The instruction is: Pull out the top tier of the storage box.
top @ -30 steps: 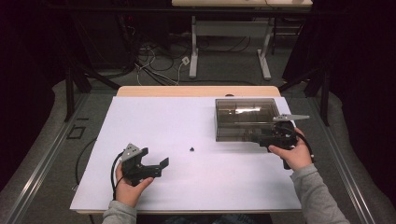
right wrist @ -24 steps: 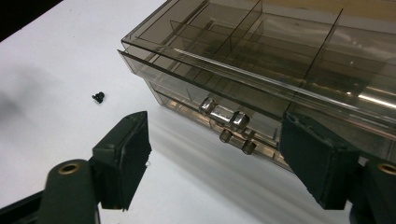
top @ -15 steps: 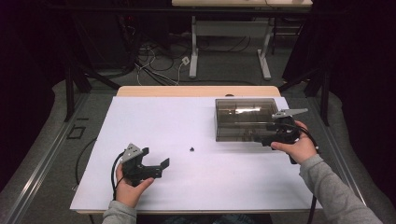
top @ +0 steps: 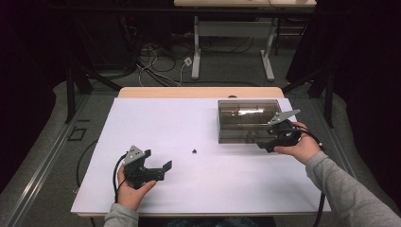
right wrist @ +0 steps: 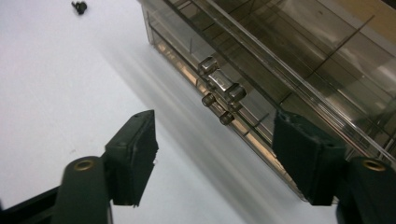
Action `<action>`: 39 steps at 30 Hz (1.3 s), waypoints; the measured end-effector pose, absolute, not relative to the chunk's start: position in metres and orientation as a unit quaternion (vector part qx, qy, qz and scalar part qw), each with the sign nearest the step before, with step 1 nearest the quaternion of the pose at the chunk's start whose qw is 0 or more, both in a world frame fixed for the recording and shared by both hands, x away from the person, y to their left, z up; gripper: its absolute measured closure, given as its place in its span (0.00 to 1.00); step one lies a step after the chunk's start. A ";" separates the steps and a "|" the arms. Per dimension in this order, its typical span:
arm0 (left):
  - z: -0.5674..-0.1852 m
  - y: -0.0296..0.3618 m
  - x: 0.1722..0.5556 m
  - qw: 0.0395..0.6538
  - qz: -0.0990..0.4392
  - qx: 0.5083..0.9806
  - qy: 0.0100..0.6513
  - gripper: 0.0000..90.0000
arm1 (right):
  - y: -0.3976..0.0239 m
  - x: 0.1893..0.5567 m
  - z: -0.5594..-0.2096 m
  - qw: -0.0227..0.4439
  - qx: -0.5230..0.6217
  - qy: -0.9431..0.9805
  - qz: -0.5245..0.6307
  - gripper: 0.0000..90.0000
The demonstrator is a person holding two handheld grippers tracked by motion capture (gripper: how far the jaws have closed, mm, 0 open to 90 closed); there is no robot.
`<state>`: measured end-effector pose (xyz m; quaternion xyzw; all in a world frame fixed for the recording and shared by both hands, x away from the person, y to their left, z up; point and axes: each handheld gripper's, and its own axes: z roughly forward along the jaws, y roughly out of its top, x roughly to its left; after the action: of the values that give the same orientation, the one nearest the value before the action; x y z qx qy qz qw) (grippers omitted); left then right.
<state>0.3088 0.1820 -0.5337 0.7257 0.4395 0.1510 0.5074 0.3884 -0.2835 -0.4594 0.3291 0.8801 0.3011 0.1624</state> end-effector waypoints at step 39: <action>-0.535 0.182 0.310 0.503 0.151 0.728 0.441 0.01 | -0.268 0.404 -0.438 0.234 0.170 0.934 0.211 0.50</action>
<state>0.3099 0.1818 -0.5352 0.7277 0.4410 0.1511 0.5031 0.4042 -0.2684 -0.4383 0.1698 0.9337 0.2111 0.2343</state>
